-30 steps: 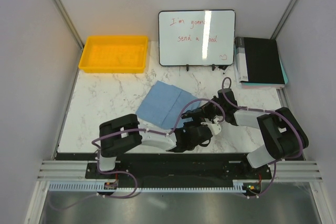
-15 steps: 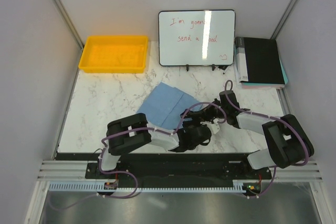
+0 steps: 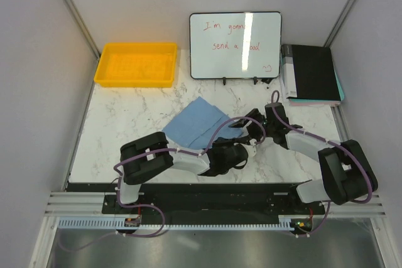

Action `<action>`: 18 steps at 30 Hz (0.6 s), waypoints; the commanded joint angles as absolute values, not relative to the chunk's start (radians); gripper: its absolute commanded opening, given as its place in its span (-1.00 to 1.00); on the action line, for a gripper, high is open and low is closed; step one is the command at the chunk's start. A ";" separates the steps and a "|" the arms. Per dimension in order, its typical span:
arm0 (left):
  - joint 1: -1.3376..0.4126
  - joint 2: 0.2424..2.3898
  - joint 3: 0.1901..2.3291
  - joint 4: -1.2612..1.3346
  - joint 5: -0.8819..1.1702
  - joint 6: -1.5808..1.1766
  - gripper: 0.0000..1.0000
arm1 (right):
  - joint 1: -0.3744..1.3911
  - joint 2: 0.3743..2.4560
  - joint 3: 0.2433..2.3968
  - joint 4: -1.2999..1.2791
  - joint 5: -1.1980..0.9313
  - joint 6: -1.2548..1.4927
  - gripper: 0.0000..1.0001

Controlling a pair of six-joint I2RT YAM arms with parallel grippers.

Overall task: Fold and stack the long sleeve shirts
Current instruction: Fold the shirt

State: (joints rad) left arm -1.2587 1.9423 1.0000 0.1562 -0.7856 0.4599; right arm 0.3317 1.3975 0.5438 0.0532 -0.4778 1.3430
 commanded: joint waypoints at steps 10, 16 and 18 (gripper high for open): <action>-1.227 1.775 1.165 -0.233 -0.528 0.264 -0.97 | 0.066 1.468 0.934 -0.137 -0.620 0.772 0.96; -1.246 1.709 1.480 -0.553 -0.286 0.053 -0.97 | 0.031 1.584 1.083 -0.166 -0.733 0.435 0.96; -1.244 1.698 1.595 -0.624 -0.206 0.006 -0.96 | 0.026 1.652 1.144 -0.205 -0.775 0.355 0.96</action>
